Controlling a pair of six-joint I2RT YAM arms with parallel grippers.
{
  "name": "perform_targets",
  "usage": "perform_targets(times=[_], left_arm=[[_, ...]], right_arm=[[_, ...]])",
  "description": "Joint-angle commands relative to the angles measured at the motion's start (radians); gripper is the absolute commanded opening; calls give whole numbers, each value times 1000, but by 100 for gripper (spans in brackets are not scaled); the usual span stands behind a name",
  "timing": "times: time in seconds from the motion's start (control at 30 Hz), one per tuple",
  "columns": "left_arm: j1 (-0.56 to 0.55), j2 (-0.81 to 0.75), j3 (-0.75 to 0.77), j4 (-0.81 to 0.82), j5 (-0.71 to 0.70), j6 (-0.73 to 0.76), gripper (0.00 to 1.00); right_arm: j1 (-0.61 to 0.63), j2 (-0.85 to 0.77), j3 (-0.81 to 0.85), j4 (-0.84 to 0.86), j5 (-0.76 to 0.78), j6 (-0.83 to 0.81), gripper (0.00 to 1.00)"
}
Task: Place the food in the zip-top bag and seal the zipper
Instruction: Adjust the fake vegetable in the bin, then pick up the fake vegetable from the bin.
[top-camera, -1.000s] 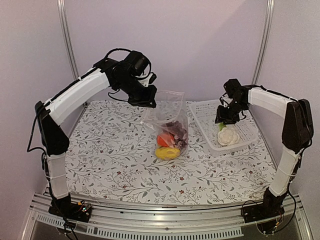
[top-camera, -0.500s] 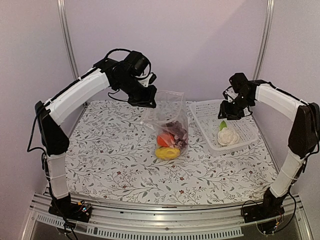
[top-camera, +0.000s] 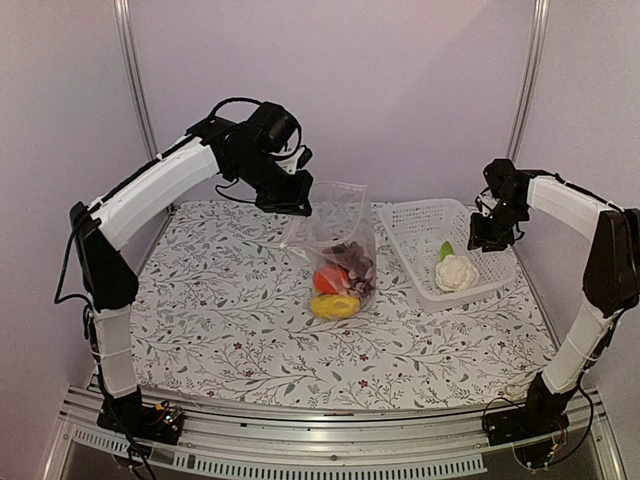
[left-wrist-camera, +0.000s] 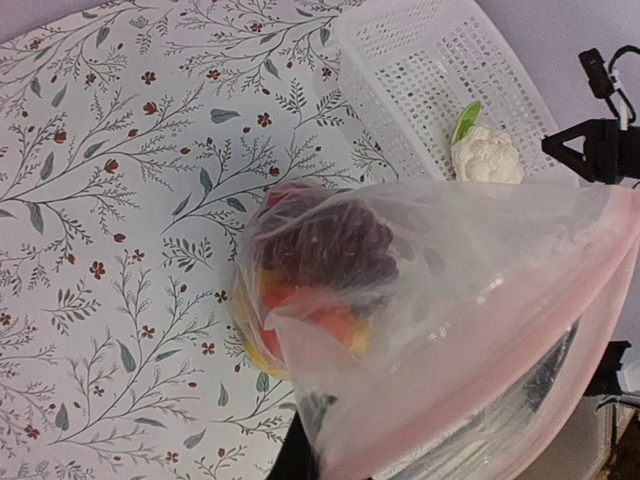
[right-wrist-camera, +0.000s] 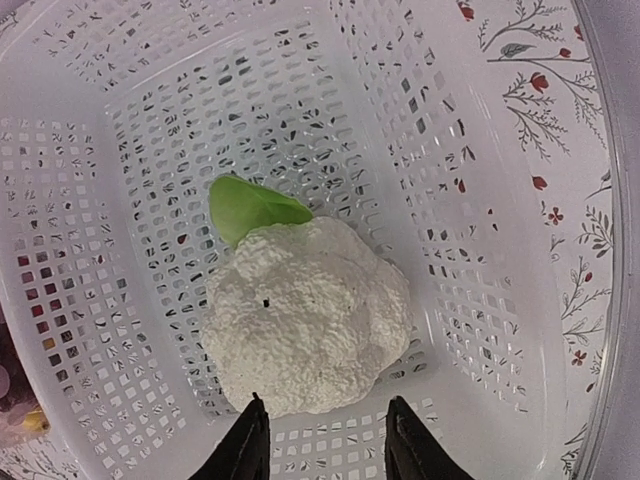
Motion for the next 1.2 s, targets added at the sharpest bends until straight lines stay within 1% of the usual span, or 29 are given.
perform_targets(times=[0.0,0.17,0.43,0.47,0.57,0.67,0.73,0.77,0.87,1.03,1.17], left_arm=[[14,-41,-17,9,8,5,0],[16,-53,-27,6,1,7,0],[16,-63,-41,4,-6,5,0],[16,-65,-42,3,-6,4,0],[14,-64,-48,3,-6,3,0],[15,-63,-50,4,-6,1,0],[15,-61,-49,3,-5,0,0],[13,-60,-49,3,-4,0,0],[13,-56,-46,5,-3,-2,0],[14,-52,-43,5,1,3,0],[15,-49,-41,5,3,5,0]], right_arm=[[-12,16,-49,7,14,-12,37],[-12,39,-98,38,0,-8,39],[-17,82,-112,74,-14,-5,46],[-18,86,-113,80,-17,-5,49],[-18,108,-113,84,-50,-7,63],[-18,137,-118,82,-108,-21,80],[-18,145,-125,84,-114,-22,92],[-18,142,-132,91,-115,-18,95],[-17,140,-145,104,-139,-8,98],[-18,146,-165,165,-274,15,97],[-18,166,-159,194,-345,37,97]])
